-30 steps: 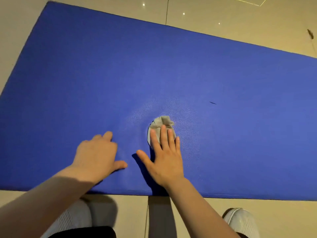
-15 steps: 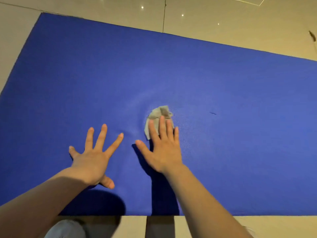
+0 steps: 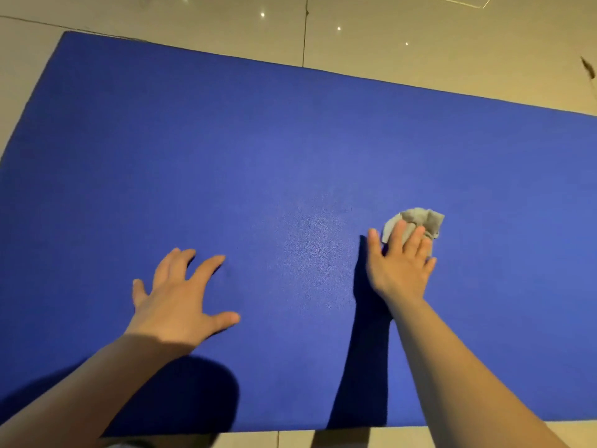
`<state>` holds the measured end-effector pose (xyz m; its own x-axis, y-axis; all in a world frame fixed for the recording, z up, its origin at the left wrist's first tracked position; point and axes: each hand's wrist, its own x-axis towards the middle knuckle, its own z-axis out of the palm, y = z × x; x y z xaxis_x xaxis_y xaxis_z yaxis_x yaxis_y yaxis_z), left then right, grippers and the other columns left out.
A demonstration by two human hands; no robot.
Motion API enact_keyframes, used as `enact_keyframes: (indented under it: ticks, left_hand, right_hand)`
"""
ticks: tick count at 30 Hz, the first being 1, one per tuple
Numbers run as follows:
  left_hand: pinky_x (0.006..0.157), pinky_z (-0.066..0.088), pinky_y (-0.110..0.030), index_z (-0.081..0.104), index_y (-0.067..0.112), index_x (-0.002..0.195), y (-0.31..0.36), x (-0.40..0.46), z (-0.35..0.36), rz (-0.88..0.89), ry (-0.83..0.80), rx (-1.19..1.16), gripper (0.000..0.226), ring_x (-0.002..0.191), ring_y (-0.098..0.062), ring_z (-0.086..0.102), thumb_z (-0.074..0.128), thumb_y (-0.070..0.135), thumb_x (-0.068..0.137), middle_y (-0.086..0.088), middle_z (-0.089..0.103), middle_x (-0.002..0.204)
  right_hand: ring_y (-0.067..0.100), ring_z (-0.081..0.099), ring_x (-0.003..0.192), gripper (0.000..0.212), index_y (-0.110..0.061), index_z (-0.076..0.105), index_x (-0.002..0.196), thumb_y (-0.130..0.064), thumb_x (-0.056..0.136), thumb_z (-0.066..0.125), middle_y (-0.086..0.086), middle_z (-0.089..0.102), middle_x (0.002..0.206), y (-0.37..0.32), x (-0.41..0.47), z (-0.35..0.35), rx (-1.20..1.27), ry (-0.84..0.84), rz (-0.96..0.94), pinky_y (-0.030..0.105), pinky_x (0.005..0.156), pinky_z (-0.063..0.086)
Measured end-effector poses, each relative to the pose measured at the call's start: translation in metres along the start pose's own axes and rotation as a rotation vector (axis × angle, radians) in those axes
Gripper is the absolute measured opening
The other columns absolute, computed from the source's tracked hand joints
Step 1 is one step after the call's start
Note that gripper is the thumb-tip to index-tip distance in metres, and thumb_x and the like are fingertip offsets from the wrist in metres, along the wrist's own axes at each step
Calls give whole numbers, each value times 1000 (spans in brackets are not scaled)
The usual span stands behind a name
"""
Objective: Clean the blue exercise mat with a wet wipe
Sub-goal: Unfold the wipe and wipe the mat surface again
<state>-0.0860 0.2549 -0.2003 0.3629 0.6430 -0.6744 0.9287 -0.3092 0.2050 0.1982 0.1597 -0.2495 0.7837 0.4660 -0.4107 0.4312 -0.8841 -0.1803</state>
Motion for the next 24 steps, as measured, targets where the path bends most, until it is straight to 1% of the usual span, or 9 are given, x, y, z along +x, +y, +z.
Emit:
enact_keyframes:
  ticks: [3, 6, 9, 11, 13, 15, 17, 20, 24]
  left_hand:
    - [116, -2, -58, -5, 44, 151, 10, 13, -4, 33, 123, -3, 101, 145, -17, -24, 60, 69, 78, 5, -17, 159]
    - [115, -1, -63, -10, 43, 151, 20, 34, -10, 35, 198, 2, 112, 146, -19, -23, 67, 69, 73, 3, -19, 160]
    - [113, 3, -67, -23, 43, 147, 28, 49, -19, 6, 170, 73, 124, 146, -22, -25, 67, 74, 67, 2, -24, 159]
    - [110, 6, -70, -37, 45, 136, 29, 56, -23, -29, 104, 115, 132, 145, -24, -29, 66, 79, 61, 2, -33, 156]
    - [108, 8, -72, -45, 45, 126, 28, 61, -26, -71, 37, 124, 135, 142, -25, -34, 63, 84, 57, 4, -44, 149]
    - [106, 11, -74, -47, 44, 125, 27, 64, -28, -92, -17, 123, 135, 140, -26, -38, 60, 87, 55, 5, -54, 140]
    - [105, 12, -75, -49, 44, 124, 27, 66, -29, -93, -62, 133, 135, 138, -28, -40, 59, 87, 56, 5, -60, 130]
    - [104, 12, -76, -52, 43, 120, 29, 65, -31, -91, -99, 130, 135, 136, -30, -43, 59, 86, 57, 5, -62, 126]
    - [104, 9, -76, -52, 44, 119, 28, 67, -29, -93, -98, 129, 134, 135, -28, -44, 57, 88, 56, 7, -64, 123]
  right_hand:
    - [25, -17, 149, 80, -24, -6, 157, -68, 95, 19, 7, -18, 162, -39, -32, 30, -57, -18, -241, 43, 117, -14]
    - [20, -26, 147, 91, -29, -9, 156, -76, 78, -4, 1, -23, 161, -73, -55, 52, -50, -36, -422, 41, 115, -21]
    - [15, -25, 147, 85, -35, -15, 152, -74, 77, -7, -9, -27, 157, -62, -42, 44, -128, -28, -558, 38, 112, -28]
    - [10, -21, 147, 77, -39, -19, 148, -73, 79, -7, -15, -28, 153, -42, -19, 27, -249, -11, -642, 37, 109, -30]
    - [9, -17, 148, 76, -41, -11, 152, -75, 85, 0, -13, -23, 158, -24, 16, 6, -242, 0, -507, 40, 112, -25]
    - [12, -14, 149, 73, -37, -3, 155, -70, 93, 14, -6, -15, 163, -10, 51, -19, -151, -18, -270, 46, 117, -17]
    - [16, -11, 150, 75, -32, -1, 156, -69, 94, 18, 0, -12, 164, -2, 69, -33, -151, -16, -134, 49, 119, -11]
    - [25, -12, 150, 87, -24, -6, 157, -75, 90, 18, 8, -13, 163, -21, 60, -19, -165, 18, -156, 47, 120, -8]
    - [23, -21, 148, 101, -24, -14, 154, -82, 71, -4, 5, -20, 162, -79, 18, 22, -71, 30, -352, 40, 116, -19]
